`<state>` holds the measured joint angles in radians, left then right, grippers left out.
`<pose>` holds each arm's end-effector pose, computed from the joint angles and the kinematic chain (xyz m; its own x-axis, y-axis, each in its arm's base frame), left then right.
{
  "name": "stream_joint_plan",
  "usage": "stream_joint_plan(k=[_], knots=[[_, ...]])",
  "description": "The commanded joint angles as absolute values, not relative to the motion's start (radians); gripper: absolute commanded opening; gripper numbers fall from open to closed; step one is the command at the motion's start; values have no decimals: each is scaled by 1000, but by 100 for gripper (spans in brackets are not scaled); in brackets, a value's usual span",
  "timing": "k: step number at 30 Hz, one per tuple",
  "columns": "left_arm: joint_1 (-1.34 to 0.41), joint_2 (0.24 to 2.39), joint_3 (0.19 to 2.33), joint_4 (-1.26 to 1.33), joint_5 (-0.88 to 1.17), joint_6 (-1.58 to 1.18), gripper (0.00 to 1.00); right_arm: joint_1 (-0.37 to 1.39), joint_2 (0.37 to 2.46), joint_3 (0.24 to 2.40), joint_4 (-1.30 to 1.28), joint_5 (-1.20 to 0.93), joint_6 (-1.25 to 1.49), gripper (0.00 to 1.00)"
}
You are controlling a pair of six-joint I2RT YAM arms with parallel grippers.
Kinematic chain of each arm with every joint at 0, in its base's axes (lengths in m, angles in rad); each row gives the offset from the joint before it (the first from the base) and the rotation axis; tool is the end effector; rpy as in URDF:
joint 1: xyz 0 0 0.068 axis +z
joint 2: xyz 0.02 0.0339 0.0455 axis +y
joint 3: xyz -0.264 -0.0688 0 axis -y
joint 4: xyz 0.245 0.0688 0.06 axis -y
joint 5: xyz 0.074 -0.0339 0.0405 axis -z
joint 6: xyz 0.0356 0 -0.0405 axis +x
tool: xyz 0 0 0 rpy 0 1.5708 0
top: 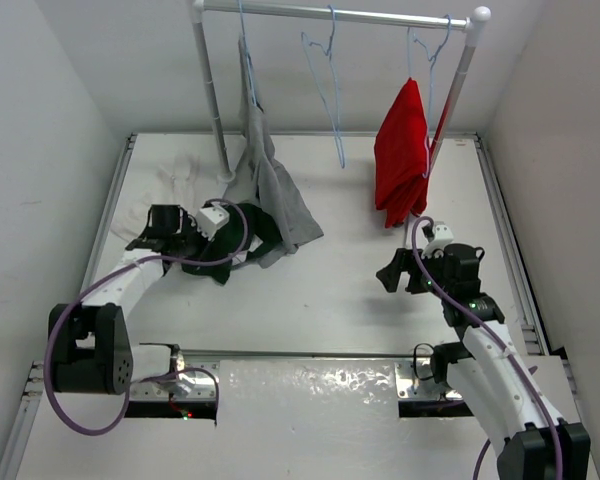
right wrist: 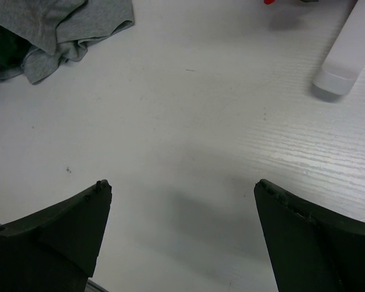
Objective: Place the t-shirt on the hanger
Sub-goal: Pick up the T-shirt from the center of the board.
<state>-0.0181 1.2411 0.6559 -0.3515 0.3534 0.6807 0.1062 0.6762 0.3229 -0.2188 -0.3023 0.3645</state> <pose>0.2353 -0.0166 0.1914 -0.4863 0.5993 -0.6359 0.6794 0.7169 0.1562 0.1535 0.0270 0.1918 -0.6278 0.2753 -0.7281 -0.1352 0.8826 0.4503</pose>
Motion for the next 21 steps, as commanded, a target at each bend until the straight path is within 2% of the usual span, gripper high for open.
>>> stream_joint_plan(k=[1,5,8,10,15,21], knots=[[-25,1246,718,-227,319,620,0,106,672,354,-164,-337,377,96],[-25,1171,753,-288,370,629,0,109,658,348,-167,-356,374,94],[-25,1045,854,-434,475,653,0,110,647,371,-189,-377,359,90],[-25,1014,1038,-645,579,682,0,110,643,385,-198,-394,347,88],[-26,997,1464,-943,751,716,0,117,629,442,-222,-454,328,88],[-26,1000,1825,-1025,931,640,0,117,614,526,-268,-500,287,88]])
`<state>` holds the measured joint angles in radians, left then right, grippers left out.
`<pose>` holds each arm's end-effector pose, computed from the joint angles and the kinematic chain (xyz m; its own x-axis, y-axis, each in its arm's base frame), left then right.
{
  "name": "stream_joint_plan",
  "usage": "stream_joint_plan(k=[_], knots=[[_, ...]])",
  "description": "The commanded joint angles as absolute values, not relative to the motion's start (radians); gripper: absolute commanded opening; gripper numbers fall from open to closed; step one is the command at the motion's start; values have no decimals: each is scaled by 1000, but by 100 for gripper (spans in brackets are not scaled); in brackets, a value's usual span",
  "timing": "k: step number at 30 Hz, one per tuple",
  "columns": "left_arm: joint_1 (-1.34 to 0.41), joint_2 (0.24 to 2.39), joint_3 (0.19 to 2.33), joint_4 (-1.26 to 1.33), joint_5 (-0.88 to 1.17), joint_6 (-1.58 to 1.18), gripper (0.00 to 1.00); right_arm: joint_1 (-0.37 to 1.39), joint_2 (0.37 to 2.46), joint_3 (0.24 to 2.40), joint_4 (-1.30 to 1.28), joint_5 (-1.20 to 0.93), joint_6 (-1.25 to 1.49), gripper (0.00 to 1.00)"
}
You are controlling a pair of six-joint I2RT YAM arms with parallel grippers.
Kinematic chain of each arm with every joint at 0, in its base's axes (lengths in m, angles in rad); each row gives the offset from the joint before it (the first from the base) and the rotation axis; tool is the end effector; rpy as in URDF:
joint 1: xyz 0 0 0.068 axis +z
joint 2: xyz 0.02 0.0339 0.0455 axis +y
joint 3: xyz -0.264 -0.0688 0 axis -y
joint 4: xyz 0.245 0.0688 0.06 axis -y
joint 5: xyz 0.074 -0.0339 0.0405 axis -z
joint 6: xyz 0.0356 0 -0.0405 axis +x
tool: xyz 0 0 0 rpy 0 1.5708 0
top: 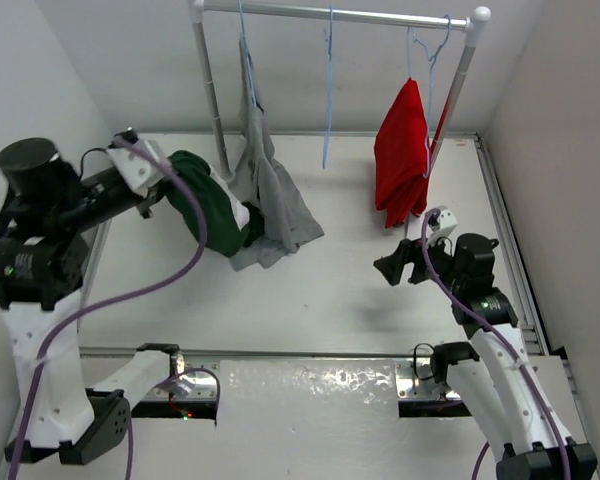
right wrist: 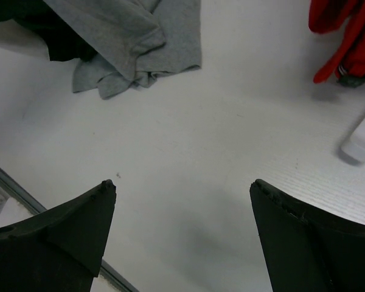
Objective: Place the t-shirt on the hanger
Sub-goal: Pick up the T-shirt from the center of the board, then place the T-shirt at the center of the board.
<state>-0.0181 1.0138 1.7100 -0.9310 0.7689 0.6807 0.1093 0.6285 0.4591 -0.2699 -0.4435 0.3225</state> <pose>0.1263 -0.0270 0.5176 0.2529 0.4478 -0.8576 0.6820 0.5463 0.4864 0.1515 0.0320 0.2414 -0.5546 0.2271 -0.8005 -0.3256 0.8261 0.4599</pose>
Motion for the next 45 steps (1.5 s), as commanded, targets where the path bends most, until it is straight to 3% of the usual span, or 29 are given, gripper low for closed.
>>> stream_joint_plan(k=[1,8,15,20,24,28,31,36,39,40,43,44,45], knots=[[-26,1003,1851,-1017,943,618,0,118,612,534,-267,-529,287,88],[-25,1012,1924,-859,948,359,0,120,637,606,-281,-552,276,89],[-25,1049,1487,-709,568,365,0,121,689,557,-244,-564,284,89],[-23,1034,1220,-647,522,461,0,139,745,537,-177,-611,313,89],[-25,1029,1177,-724,589,561,0,198,778,508,-117,-580,328,88],[-23,1046,1143,-791,505,638,0,482,856,508,-14,-421,318,88],[-15,1084,1112,-808,196,543,0,589,954,520,24,-280,325,84],[121,1071,1040,-854,91,606,0,676,1125,517,119,-190,370,77],[159,1078,979,-844,10,637,0,754,1195,520,207,-183,373,78],[172,1086,941,-819,-23,637,0,796,1244,529,250,-198,368,84],[179,1124,887,-764,-132,626,18,856,1342,563,282,-250,342,91],[178,1144,885,-735,-150,623,32,864,1367,569,284,-245,336,91],[179,1150,890,-729,-138,618,37,868,1391,577,284,-242,340,92]])
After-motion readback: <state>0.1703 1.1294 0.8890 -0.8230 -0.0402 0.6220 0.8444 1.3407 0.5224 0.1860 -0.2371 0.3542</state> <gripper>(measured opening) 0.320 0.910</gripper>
